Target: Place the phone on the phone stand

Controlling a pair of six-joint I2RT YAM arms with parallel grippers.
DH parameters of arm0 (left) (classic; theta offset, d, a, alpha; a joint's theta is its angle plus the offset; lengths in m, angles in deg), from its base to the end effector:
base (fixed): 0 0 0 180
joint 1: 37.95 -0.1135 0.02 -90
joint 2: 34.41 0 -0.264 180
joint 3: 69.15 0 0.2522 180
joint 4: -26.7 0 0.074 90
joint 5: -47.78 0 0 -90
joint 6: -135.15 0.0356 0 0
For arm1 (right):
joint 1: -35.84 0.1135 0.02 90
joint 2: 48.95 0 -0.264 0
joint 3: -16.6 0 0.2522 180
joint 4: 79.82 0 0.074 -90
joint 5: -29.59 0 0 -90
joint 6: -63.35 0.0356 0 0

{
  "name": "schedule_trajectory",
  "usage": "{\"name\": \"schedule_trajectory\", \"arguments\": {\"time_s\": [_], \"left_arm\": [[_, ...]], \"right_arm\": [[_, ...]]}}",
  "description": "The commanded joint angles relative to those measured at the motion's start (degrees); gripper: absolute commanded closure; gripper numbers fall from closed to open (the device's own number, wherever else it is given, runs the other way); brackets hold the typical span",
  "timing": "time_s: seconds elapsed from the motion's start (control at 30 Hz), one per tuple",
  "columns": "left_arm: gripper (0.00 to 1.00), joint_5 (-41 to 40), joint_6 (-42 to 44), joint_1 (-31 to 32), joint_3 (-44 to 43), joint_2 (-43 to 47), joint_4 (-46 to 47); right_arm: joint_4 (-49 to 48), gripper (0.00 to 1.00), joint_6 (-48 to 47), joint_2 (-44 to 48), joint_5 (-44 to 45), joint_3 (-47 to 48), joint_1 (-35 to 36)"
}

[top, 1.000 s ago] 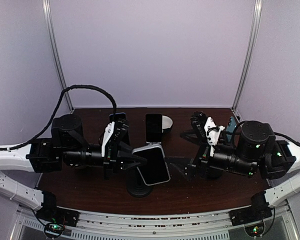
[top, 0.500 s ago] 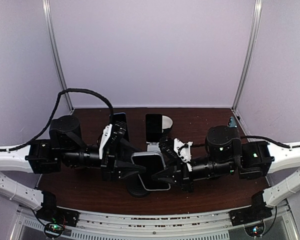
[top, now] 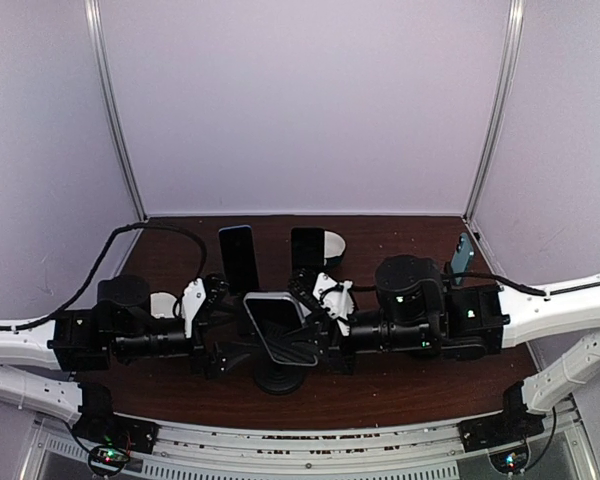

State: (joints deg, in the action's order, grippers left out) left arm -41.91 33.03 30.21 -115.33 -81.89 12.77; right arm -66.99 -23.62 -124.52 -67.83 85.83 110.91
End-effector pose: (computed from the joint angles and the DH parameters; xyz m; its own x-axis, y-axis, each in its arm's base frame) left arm 0.0740 -0.1852 0.2736 -0.2908 0.1613 -0.9431 0.8889 0.4102 -0.2040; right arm 0.0749 0.2989 0.3054 -0.1368 -0.3096 -0.9410 -0.9837 0.1542 0.0923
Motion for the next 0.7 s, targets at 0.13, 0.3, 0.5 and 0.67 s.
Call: {"name": "schedule_trajectory", "arguments": {"time_s": [0.13, 0.3, 0.5, 0.67], "left_arm": [[0.23, 6.0, -0.7, -2.9, 1.3, -1.2, 3.9], [0.26, 5.8, 1.6, -3.0, 1.5, -2.4, 4.8], [0.27, 5.9, 3.0, -3.0, 2.9, -2.2, 8.8], [0.26, 5.4, 3.1, -3.2, 2.7, -3.1, 8.9]], "right_arm": [[-6.1, 1.0, -3.3, 0.9, -12.6, 7.1, -4.8], [2.1, 1.0, -8.0, -2.5, -13.2, 14.3, -6.9], [2.2, 1.0, -7.0, -3.4, -14.1, 13.6, -6.9], [0.0, 1.0, -5.6, -4.5, -17.4, 13.3, -6.9]]}}
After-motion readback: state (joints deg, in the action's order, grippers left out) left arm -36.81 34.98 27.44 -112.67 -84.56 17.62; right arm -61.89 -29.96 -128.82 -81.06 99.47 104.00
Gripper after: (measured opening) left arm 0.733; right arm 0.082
